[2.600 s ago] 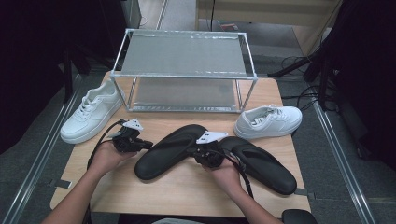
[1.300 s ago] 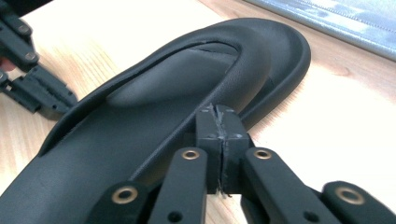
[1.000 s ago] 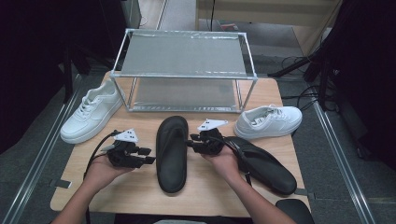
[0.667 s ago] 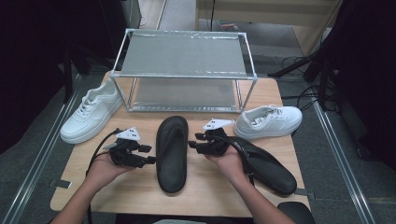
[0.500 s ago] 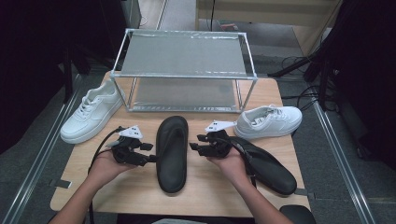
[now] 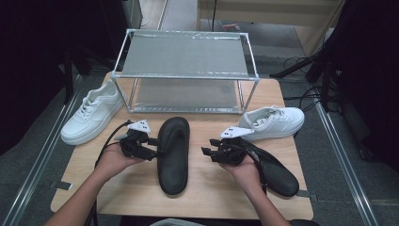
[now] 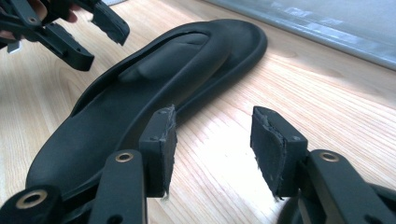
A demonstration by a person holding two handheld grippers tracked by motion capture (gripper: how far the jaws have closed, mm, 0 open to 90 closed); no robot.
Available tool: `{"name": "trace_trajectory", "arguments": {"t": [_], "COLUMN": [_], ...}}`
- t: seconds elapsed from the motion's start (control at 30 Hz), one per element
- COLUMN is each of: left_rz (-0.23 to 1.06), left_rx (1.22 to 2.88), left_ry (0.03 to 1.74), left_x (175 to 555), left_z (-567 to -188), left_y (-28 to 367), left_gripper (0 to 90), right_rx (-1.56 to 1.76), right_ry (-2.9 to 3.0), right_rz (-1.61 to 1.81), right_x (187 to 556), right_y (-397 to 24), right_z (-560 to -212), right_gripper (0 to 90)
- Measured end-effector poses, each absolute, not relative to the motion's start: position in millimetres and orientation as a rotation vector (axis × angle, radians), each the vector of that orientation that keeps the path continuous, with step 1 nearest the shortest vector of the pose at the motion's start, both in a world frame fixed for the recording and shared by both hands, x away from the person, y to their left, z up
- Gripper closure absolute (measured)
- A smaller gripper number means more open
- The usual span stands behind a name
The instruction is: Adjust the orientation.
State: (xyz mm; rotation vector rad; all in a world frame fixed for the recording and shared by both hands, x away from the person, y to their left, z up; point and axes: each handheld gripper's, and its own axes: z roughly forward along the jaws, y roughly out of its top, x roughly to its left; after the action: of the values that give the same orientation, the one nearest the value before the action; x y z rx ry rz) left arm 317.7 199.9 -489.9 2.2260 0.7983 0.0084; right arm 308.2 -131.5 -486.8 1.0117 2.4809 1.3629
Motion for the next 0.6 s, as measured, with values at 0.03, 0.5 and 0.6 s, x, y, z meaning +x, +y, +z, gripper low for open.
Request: {"name": "trace_trajectory", "arguments": {"t": [0.03,0.5,0.6], "left_rz": [0.008,0.008,0.005], "left_rx": [2.226,2.247,2.251], "left_ry": [0.798,0.788,0.79], "left_x": [317.7,322.8,323.3], "left_z": [-489.9,-491.0,-491.9], "left_y": [199.9,193.8,193.6], "left_gripper": [39.5,39.1,39.0], "right_rx": [1.012,1.027,1.03], "right_ry": [2.481,2.437,2.433], "right_rz": [1.363,1.395,1.395], "right_x": [308.2,302.6,300.2], "right_y": [-131.5,-159.6,-166.9], "right_z": [-486.8,-478.2,-475.0], "right_gripper": [51.8,53.9,52.7]}}
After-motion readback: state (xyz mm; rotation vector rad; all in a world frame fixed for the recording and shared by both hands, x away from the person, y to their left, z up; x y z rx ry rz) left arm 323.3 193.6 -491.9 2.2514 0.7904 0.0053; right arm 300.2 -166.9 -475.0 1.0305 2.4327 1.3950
